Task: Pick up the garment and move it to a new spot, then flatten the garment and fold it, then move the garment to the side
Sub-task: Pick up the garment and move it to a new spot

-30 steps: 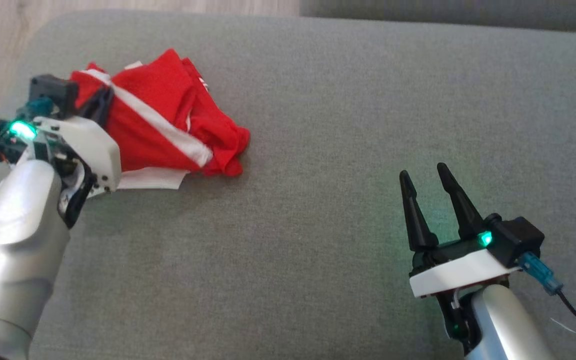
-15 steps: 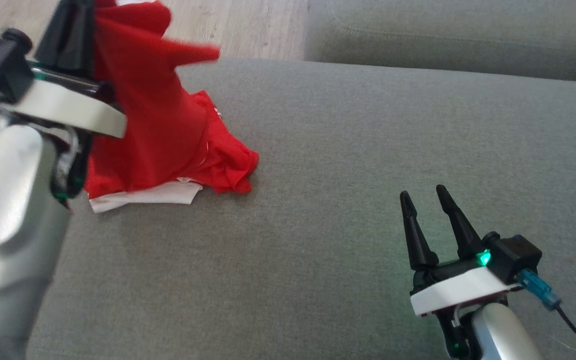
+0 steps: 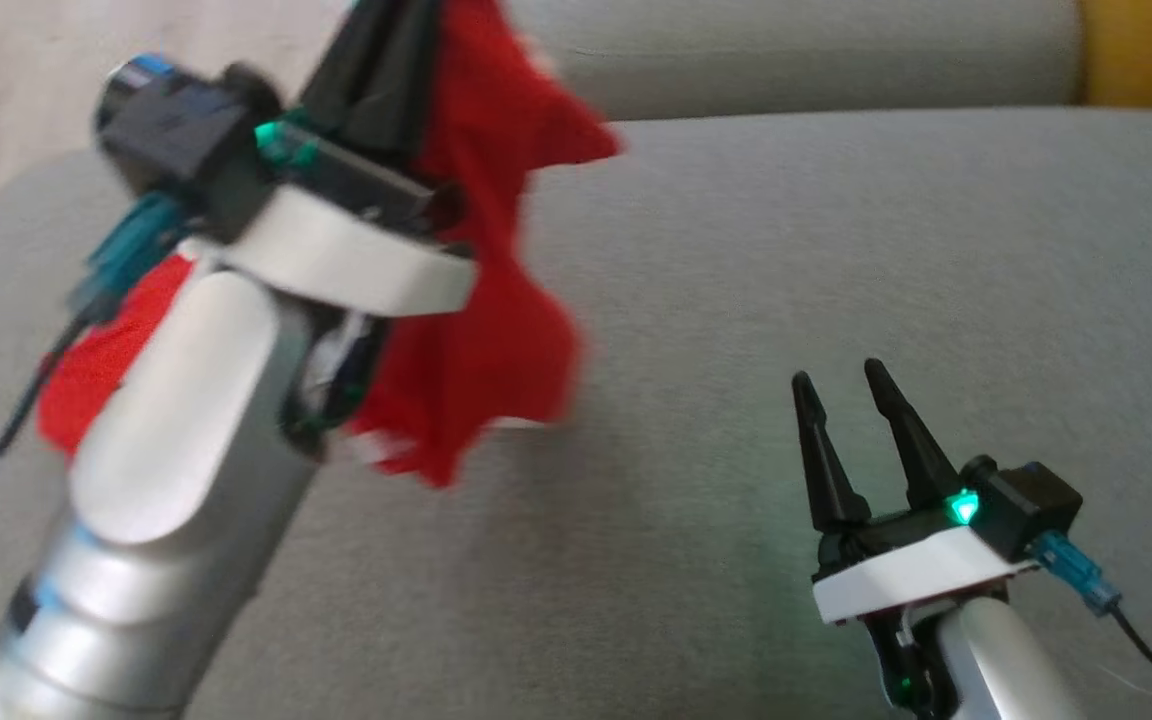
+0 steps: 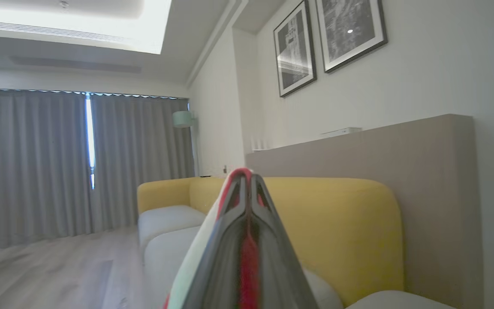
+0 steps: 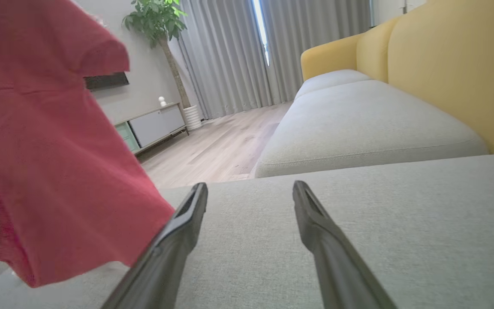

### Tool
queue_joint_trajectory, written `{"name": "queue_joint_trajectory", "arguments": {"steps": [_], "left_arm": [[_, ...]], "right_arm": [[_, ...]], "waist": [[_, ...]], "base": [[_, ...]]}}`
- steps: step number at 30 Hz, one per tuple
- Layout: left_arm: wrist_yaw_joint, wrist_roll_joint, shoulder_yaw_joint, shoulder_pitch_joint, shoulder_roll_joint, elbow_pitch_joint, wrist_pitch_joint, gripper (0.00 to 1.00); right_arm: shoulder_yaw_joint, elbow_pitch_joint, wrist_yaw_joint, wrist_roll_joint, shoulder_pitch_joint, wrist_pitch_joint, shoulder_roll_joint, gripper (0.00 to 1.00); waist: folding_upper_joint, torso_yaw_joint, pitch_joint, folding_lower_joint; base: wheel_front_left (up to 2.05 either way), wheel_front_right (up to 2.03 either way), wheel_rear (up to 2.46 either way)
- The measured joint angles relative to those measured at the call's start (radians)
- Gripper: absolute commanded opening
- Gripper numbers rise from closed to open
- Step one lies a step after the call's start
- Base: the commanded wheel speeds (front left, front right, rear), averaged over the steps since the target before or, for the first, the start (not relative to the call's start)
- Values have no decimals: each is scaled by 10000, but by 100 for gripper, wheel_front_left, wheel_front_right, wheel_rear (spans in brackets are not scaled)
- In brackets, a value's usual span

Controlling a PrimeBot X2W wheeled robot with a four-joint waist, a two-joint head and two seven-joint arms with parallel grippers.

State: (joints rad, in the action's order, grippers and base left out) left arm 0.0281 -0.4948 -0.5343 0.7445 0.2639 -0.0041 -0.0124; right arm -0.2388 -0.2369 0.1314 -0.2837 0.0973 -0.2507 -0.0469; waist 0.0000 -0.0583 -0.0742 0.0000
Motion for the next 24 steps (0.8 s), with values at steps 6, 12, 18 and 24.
{"name": "queue_joint_trajectory", "arguments": {"steps": [6,12,18,24], "left_arm": [[71,33,-514,794,-677,161,259,0],[0,33,-644,1539,-1164,1766,242,0],[-284,27,-560,2083,-1319,4134,-428,100],[-495,-115,-153,2095,-1131,5501,-1586,100]], "right_arm": [[-146,445,0,-127,286,0,-2,100],[-174,899,0,-489,603,-2,-4,100],[-136,1080,0,-614,626,-2,-4,100],[253,1101,0,-535,614,-2,-4,100]], "waist": [[0,932,-225,0],[0,2206,-595,1],[0,3069,-1152,2],[0,2803,-1370,2]], "base": [[0,0,0],[0,0,0],[0,0,0],[0,0,0]]}}
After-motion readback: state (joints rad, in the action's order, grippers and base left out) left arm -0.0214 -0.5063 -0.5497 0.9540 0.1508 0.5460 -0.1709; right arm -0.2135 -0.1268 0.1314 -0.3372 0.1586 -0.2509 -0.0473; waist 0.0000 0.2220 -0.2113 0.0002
